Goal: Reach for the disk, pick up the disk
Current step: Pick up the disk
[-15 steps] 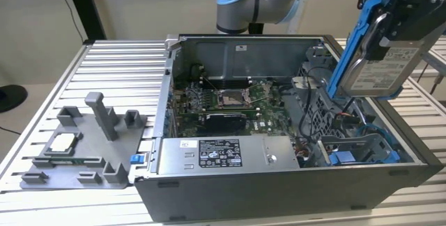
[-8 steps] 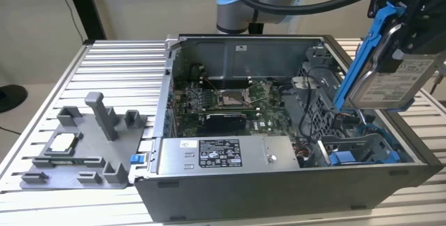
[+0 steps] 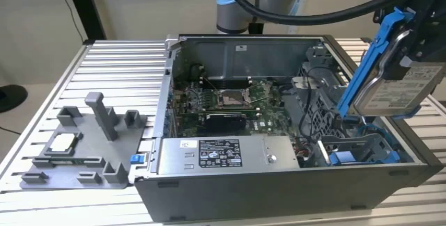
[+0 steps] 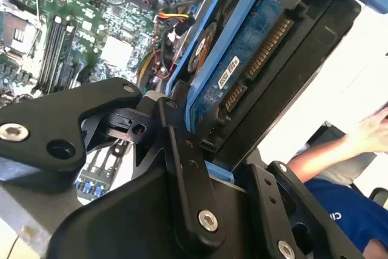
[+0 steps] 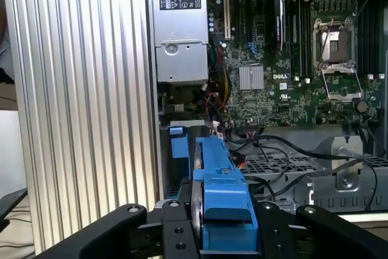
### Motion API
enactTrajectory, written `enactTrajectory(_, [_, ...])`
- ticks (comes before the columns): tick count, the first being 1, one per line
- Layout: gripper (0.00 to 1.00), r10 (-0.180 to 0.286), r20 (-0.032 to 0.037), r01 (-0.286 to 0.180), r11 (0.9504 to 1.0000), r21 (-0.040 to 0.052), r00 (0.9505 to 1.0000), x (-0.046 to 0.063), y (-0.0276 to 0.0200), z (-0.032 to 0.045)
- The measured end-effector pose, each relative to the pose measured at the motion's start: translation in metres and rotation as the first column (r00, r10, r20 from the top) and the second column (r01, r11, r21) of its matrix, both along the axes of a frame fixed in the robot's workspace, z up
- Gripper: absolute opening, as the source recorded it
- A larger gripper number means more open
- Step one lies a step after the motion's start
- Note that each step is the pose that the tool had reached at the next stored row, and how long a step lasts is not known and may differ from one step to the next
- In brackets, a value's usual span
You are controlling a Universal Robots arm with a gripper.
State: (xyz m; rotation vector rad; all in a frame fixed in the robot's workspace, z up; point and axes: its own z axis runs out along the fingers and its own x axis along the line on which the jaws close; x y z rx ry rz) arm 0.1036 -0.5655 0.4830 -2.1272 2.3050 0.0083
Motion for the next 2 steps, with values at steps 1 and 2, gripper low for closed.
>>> enactTrajectory(1, [0.0,0.0,0.0,0.0,1.0,-0.0001,1.0,0.0,0.0,0.0])
enactTrajectory(2, [0.0,0.0,0.0,0.0,1.0,0.0,1.0,0.0,-0.0001,0.0])
